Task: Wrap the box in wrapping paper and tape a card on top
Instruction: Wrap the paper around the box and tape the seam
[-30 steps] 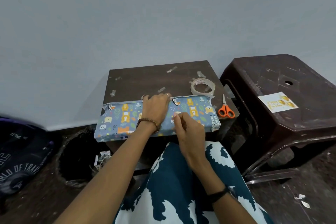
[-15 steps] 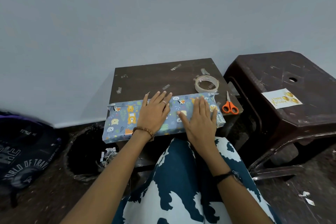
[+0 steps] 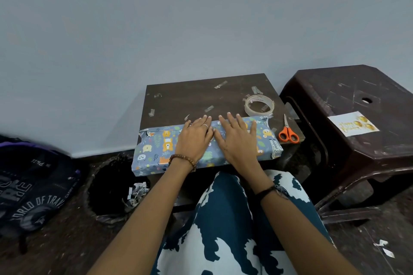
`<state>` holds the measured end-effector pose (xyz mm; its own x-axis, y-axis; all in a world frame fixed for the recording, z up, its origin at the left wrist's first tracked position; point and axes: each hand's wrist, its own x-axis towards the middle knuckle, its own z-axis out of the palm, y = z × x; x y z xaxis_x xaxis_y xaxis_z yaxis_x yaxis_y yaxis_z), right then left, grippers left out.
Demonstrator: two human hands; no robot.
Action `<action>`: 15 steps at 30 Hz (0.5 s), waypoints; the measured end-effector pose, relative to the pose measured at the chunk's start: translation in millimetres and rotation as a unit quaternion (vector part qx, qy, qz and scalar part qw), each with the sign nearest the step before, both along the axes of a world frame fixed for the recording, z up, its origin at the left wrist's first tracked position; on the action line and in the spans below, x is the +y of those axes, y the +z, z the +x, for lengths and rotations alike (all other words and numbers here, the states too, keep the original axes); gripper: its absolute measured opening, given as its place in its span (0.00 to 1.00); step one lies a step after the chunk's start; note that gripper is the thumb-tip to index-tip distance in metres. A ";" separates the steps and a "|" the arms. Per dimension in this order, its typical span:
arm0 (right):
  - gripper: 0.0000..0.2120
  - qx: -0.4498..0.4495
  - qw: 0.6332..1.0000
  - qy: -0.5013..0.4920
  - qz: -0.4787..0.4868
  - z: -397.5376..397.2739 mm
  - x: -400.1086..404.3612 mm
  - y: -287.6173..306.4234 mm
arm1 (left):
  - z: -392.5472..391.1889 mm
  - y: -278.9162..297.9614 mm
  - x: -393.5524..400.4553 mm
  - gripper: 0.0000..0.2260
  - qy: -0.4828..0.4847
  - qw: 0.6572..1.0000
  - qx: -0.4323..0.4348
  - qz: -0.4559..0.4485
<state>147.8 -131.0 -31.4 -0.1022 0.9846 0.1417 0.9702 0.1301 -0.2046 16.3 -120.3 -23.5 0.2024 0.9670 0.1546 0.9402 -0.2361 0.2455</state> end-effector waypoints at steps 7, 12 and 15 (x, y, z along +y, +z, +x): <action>0.23 0.057 0.995 -0.041 0.068 -7.1 -1.9 2.6 | 4.8 6.9 -1.6 0.19 0.004 0.998 0.065 -0.007; 0.21 0.031 0.997 -0.057 0.032 -14.0 -1.8 6.0 | 3.7 -7.1 -17.3 0.23 0.040 0.993 0.083 -0.079; 0.20 -0.002 0.999 -0.042 -0.007 -18.2 -2.9 7.4 | 1.6 -8.3 -19.2 0.23 0.056 0.990 0.109 -0.077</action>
